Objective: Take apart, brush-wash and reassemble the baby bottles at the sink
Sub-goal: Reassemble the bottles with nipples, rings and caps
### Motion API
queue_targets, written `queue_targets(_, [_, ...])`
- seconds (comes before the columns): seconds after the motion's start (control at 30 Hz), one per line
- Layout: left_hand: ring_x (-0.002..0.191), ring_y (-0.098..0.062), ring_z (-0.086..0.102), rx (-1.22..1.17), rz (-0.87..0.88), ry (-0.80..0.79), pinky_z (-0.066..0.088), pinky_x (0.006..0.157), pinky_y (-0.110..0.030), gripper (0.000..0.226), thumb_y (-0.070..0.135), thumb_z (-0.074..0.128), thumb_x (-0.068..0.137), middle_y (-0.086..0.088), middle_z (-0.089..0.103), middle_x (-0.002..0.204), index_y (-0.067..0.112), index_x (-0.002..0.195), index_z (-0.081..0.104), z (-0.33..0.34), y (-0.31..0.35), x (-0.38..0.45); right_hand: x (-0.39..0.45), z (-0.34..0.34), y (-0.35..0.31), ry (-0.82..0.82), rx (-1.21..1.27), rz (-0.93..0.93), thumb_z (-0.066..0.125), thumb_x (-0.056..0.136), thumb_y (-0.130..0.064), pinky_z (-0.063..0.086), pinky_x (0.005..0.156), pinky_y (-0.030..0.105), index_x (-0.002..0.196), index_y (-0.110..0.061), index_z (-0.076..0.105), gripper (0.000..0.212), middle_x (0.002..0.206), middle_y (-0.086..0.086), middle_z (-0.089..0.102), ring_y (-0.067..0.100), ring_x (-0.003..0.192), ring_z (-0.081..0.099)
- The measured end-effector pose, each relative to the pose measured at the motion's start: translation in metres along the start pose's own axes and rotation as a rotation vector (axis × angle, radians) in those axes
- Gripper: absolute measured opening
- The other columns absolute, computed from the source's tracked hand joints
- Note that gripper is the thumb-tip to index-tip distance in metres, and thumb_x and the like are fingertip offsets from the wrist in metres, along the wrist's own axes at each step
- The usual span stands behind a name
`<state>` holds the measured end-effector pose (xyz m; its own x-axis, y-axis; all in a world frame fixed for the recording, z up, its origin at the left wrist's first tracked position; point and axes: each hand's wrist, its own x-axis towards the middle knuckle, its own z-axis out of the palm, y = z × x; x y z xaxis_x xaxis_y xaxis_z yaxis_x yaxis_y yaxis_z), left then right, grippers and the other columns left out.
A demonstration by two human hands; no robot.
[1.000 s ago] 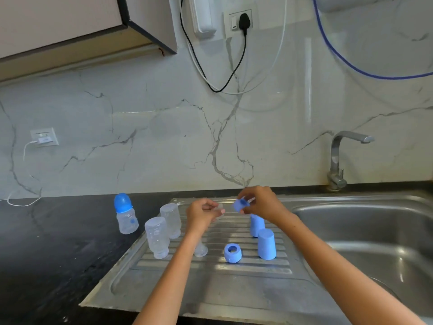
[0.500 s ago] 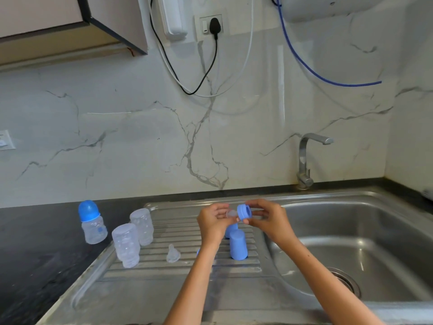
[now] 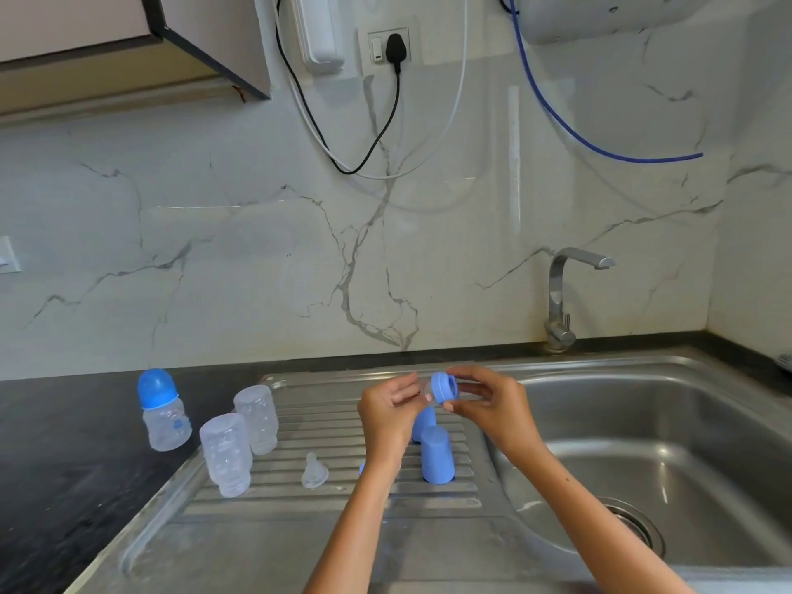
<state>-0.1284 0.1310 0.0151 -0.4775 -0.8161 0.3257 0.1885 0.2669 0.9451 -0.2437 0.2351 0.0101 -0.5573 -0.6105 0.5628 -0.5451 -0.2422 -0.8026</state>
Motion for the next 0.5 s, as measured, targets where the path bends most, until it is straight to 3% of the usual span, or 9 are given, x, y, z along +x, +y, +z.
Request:
queue_targets(0.23, [0.086,-0.018,0.072,-0.122,-0.022,-0.059,0.057,0.073,-0.023,0.021,-0.004,0.06,0.088,-0.01,0.074,0.093,0.003,0.106,0.07,0.006,0.012,-0.011,-0.003,0.004,-0.001,0.047,0.008,-0.018,0.085,0.067,-0.001,0.056,0.076,0.018,0.097,-0.025,0.067,0.043,0.096,-0.01,0.071,0.001,0.091,0.067])
queue_targets(0.37, [0.08,-0.012,0.071,-0.192,-0.006,-0.115,0.053,0.071,-0.017,0.019,0.001,0.066,0.085,-0.005,0.075,0.088,0.014,0.099,0.071,0.008,0.018,-0.017,-0.004,0.004,-0.002,0.049,0.037,-0.04,0.085,0.067,-0.001,0.054,0.075,0.013,0.102,-0.018,0.07,0.041,0.096,-0.011,0.07,-0.005,0.094,0.064])
queue_targets(0.5, [0.079,-0.009,0.071,-0.209,-0.004,-0.118,0.051,0.069,-0.014,0.022,-0.002,0.069,0.081,-0.003,0.076,0.087,0.016,0.095,0.071,0.003,0.019,-0.018,-0.003,0.004,-0.001,-0.004,0.052,-0.031,0.085,0.07,-0.008,0.053,0.08,0.014,0.106,-0.014,0.073,0.039,0.099,-0.007,0.073,0.0,0.096,0.068])
